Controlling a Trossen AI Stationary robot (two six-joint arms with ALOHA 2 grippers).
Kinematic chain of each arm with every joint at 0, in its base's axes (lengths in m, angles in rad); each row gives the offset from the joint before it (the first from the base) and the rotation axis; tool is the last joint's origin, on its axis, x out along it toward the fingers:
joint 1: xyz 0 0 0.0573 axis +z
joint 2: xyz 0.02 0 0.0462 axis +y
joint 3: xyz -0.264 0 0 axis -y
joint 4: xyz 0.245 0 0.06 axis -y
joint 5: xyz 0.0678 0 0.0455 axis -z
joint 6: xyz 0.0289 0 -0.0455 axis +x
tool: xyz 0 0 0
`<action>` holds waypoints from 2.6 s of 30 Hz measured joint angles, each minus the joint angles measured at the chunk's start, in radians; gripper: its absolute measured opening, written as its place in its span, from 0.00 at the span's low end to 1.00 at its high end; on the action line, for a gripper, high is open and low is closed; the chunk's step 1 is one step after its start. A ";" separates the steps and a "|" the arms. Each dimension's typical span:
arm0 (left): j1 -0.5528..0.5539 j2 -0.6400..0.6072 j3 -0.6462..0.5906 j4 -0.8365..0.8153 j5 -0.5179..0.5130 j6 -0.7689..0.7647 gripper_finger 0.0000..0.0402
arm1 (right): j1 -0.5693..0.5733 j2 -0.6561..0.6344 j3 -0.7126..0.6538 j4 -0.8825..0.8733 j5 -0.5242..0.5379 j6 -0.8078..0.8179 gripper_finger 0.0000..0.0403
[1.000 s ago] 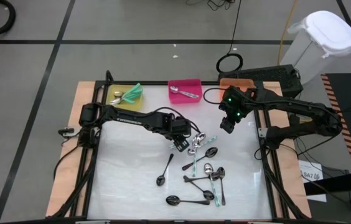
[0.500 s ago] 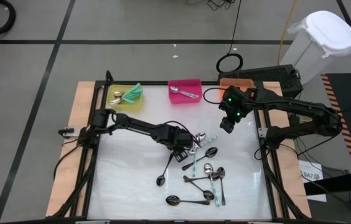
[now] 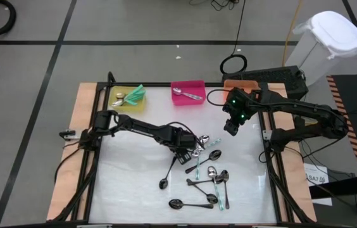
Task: Sort silverware by color (type)
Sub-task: Put the white patterned spoon into the pink bin
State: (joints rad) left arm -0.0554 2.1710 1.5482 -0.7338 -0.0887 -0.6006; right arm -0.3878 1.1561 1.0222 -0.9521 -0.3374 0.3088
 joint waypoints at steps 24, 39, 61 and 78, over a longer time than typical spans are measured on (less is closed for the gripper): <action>-0.001 0.019 0.000 0.003 0.018 0.051 0.09 | 0.000 0.000 0.000 0.002 0.000 -0.011 0.29; 0.006 0.025 0.297 -0.369 -0.069 0.071 0.09 | -0.001 0.000 0.000 0.006 0.059 0.030 0.29; 0.013 -0.003 0.375 -0.440 -0.062 -0.003 0.09 | -0.002 -0.220 0.001 0.015 0.186 0.125 0.29; 0.078 -0.007 0.809 -0.629 -0.267 -0.013 0.09 | -0.002 -0.248 0.001 0.067 0.211 0.122 0.29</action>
State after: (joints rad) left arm 0.0224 2.1638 2.3577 -1.3631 -0.3558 -0.6134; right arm -0.3893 0.9077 1.0229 -0.8854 -0.1265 0.4313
